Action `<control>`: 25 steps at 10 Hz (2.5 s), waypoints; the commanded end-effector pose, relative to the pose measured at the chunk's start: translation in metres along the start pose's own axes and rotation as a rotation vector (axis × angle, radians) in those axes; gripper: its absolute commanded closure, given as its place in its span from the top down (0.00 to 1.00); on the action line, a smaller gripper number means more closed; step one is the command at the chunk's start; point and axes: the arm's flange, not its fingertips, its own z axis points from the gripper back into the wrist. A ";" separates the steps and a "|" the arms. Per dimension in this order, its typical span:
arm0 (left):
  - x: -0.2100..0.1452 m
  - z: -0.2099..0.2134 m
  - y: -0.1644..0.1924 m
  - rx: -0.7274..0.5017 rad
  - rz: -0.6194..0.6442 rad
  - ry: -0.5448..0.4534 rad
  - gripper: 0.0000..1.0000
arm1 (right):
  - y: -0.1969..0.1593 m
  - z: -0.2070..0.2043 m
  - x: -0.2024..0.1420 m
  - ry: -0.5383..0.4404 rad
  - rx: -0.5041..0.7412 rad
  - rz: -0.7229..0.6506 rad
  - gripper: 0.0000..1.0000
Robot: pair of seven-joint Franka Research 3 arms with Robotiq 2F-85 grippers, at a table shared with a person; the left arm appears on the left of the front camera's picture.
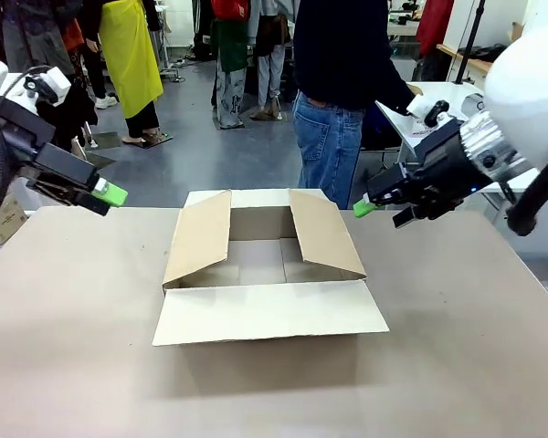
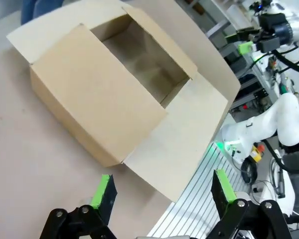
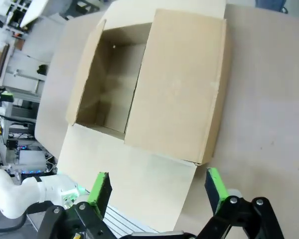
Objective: Pack the gift set into the box.
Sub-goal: Place both hands on the side flaps of the Package Box and spread them outward.
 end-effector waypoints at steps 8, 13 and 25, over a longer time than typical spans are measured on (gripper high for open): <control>0.099 -0.179 -0.062 0.542 0.278 0.317 1.00 | -0.005 0.022 -0.003 0.001 0.026 -0.017 1.00; 0.102 -0.226 -0.075 0.722 0.352 0.179 1.00 | -0.005 0.022 -0.003 0.001 0.026 -0.017 1.00; 0.159 -0.294 -0.035 1.047 0.539 0.211 1.00 | -0.005 0.022 -0.003 0.001 0.026 -0.017 1.00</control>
